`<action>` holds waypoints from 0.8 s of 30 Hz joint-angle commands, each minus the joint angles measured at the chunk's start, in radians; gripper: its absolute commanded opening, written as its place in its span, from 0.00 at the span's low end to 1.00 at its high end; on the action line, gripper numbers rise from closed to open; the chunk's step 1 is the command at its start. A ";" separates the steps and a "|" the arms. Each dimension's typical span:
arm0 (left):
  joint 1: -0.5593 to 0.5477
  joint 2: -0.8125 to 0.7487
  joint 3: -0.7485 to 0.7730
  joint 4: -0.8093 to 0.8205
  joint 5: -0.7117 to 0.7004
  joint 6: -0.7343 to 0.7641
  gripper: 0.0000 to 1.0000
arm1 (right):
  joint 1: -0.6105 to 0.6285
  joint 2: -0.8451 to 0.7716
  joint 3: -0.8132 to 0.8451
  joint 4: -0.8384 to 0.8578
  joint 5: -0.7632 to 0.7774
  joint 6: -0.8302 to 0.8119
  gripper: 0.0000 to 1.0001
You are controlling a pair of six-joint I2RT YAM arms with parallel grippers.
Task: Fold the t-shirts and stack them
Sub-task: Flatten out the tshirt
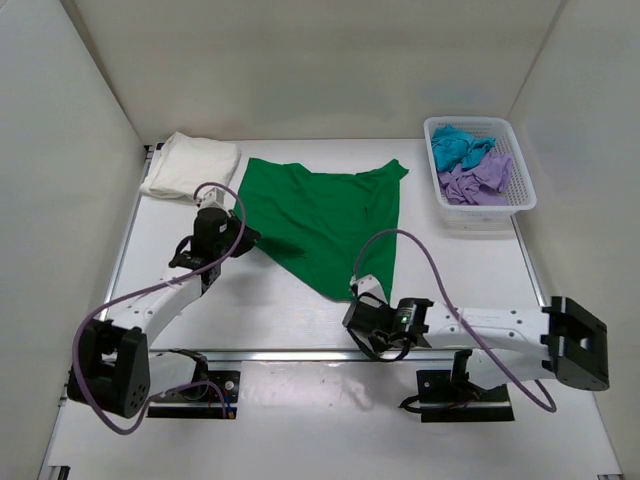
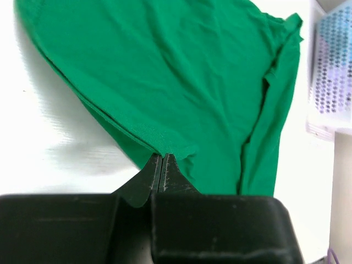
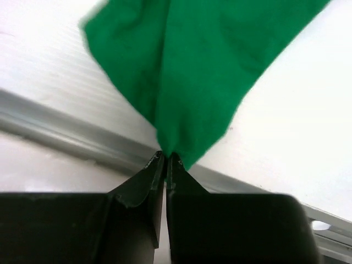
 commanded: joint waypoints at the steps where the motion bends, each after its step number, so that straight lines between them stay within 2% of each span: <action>1: 0.033 -0.093 0.079 -0.100 0.019 0.073 0.00 | 0.014 -0.123 0.131 -0.091 0.090 0.016 0.00; 5: 0.138 -0.215 0.203 -0.262 0.060 0.151 0.00 | -0.075 -0.266 0.338 -0.151 0.107 -0.124 0.00; 8: 0.221 -0.268 0.329 -0.339 0.102 0.170 0.00 | -0.220 -0.312 0.525 -0.140 0.086 -0.272 0.00; 12: 0.261 -0.245 0.527 -0.398 0.151 0.156 0.00 | -0.389 -0.256 0.840 -0.128 0.069 -0.455 0.00; 15: 0.280 -0.173 0.653 -0.428 0.192 0.133 0.00 | -0.603 -0.147 1.072 -0.113 -0.006 -0.585 0.00; 18: 0.440 -0.107 0.776 -0.413 0.324 0.061 0.00 | -0.754 -0.023 1.434 -0.154 -0.150 -0.615 0.00; 20: 0.445 -0.087 0.861 -0.439 0.300 0.075 0.00 | -0.710 0.042 1.598 -0.169 -0.058 -0.645 0.00; 21: 0.442 -0.074 0.901 -0.467 0.260 0.076 0.00 | -0.604 0.074 1.655 -0.153 0.005 -0.676 0.00; 22: 0.428 -0.064 0.959 -0.482 0.220 0.092 0.00 | -0.457 0.103 1.673 -0.101 0.147 -0.767 0.00; 23: 0.417 -0.054 1.007 -0.487 0.209 0.099 0.00 | -0.382 0.115 1.680 -0.059 0.313 -0.821 0.00; 24: 0.428 -0.032 1.059 -0.500 0.214 0.101 0.00 | -0.286 0.143 1.677 0.031 0.413 -0.919 0.00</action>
